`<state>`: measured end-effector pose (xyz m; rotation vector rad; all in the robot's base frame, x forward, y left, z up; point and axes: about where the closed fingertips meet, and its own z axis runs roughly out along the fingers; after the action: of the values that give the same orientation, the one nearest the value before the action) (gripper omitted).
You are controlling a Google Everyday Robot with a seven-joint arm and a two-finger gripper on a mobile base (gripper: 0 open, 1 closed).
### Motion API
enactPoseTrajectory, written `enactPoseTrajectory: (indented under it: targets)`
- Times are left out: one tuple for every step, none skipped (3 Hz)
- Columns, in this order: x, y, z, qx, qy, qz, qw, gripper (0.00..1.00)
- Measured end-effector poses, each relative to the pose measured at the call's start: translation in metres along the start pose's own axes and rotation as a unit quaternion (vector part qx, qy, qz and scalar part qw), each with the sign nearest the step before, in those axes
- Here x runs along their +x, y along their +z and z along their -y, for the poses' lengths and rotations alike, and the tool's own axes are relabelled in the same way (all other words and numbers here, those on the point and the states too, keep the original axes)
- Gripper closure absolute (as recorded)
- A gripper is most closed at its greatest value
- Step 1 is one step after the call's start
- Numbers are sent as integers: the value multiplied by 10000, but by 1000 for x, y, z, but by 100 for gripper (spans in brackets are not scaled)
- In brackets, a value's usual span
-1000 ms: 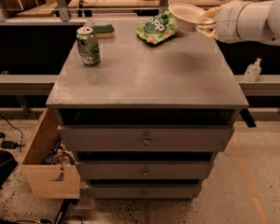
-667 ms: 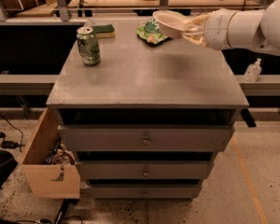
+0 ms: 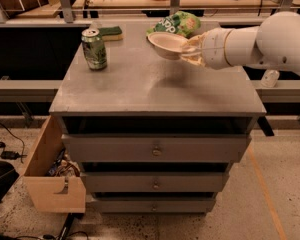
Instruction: Move paper bowl near green can
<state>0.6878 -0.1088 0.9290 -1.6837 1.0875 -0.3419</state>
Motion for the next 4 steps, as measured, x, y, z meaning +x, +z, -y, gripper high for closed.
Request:
enactPoseTrajectory:
  targets:
    - [-4,15,-23,-160,-173,-185,9996,100]
    - [-10,37,-34,-95,-445,-249,9987,100]
    - [-19,54,-31,68,-778,-172,9968,100]
    - [-30,63,-22,221,-1079,-48,9939,100]
